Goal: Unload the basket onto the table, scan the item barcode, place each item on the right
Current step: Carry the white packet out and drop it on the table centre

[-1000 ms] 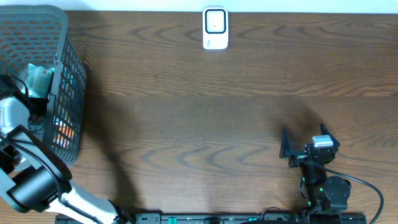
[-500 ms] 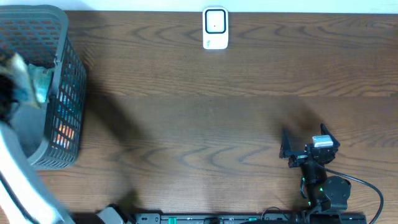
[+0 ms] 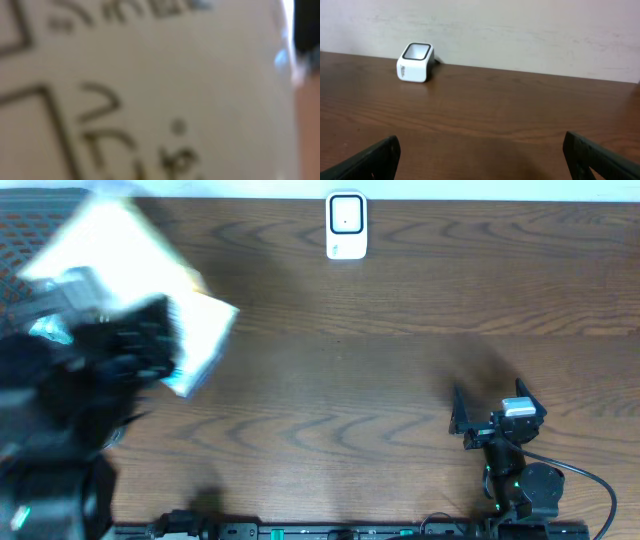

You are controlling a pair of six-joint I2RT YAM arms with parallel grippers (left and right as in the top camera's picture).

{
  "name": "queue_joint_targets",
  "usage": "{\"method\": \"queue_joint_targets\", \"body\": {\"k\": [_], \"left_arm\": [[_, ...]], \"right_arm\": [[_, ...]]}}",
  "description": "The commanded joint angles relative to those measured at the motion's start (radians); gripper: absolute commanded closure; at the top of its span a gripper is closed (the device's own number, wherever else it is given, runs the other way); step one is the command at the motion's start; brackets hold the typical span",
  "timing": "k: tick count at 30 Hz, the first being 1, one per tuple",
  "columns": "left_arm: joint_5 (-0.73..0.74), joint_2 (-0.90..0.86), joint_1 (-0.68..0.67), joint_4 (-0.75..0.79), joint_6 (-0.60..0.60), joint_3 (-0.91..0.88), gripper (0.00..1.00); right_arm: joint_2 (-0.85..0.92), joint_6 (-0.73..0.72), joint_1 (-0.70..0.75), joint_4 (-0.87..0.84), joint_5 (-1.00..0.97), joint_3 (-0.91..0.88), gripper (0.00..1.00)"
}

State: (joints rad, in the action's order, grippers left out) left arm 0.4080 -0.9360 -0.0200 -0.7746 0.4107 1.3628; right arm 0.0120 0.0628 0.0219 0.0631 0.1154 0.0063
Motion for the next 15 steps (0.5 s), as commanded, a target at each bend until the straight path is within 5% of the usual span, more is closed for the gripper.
{"method": "queue_joint_targets", "body": {"k": [1, 6, 15], "left_arm": [[-0.034, -0.114, -0.177, 0.019, -0.155, -0.133, 0.92], [-0.201, -0.378, -0.353, 0.172, -0.155, -0.260, 0.92], [-0.214, -0.772, -0.499, 0.342, -0.150, -0.261, 0.90]], "right_arm": [[-0.005, 0.002, 0.012, 0.004, -0.002, -0.001, 0.01], [-0.005, 0.002, 0.012, 0.004, -0.002, -0.001, 0.01], [-0.005, 0.002, 0.012, 0.004, -0.002, -0.001, 0.01]]}}
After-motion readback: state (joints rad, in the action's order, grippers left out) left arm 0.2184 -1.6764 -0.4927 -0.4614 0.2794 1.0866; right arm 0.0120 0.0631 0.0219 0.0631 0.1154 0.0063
